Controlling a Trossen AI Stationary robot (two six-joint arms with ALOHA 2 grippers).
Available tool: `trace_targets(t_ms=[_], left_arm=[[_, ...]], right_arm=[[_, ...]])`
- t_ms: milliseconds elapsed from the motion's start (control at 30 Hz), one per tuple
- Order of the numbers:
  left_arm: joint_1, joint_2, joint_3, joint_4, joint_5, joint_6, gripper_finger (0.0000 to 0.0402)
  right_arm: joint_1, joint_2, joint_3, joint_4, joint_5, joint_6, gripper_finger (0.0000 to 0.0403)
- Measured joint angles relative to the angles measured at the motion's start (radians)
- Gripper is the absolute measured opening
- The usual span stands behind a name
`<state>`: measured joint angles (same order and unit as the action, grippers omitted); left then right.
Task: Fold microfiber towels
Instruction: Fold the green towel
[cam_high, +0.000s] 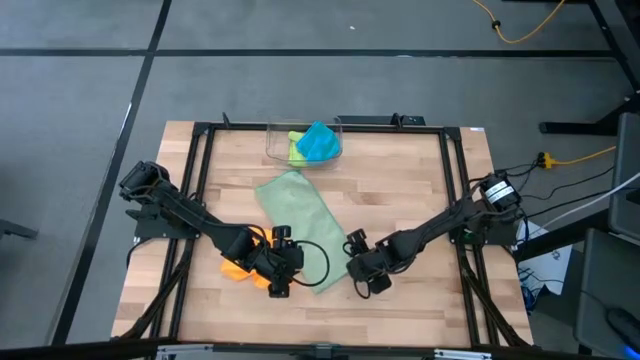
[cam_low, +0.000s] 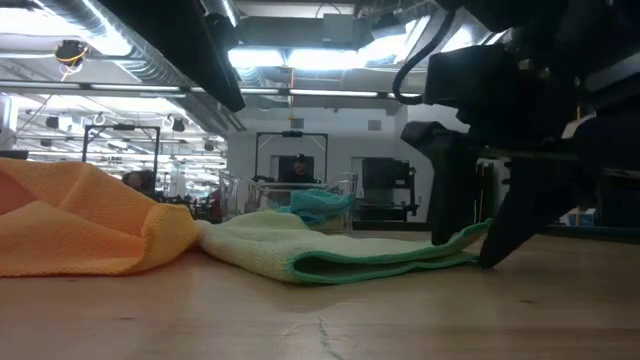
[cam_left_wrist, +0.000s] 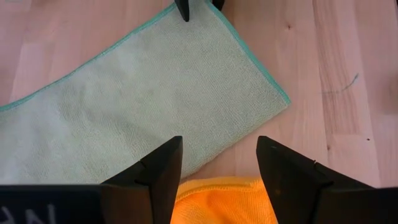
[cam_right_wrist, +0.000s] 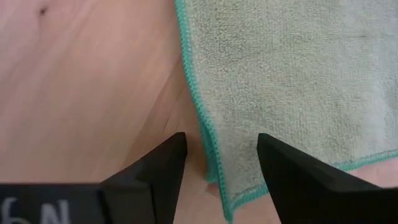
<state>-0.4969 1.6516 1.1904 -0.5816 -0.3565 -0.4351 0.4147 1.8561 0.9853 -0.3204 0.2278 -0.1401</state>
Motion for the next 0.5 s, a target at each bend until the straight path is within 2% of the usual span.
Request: trace_targets(t_ms=[200, 300, 500], left_arm=[[0.0, 0.0, 0.0, 0.0, 0.0, 0.0, 0.0199], [0.0, 0.0, 0.0, 0.0, 0.0, 0.0, 0.0201], [-0.001, 0.0, -0.001, 0.006, 0.005, -0.007, 0.0199]], right_arm=[[-0.037, 0.004, -0.001, 0.01, -0.036, 0.001, 0.0155], [-0.055, 0.005, -0.002, 0.009, -0.078, 0.006, 0.0121], [-0.057, 0.006, -0.002, 0.006, -0.073, 0.007, 0.0049]])
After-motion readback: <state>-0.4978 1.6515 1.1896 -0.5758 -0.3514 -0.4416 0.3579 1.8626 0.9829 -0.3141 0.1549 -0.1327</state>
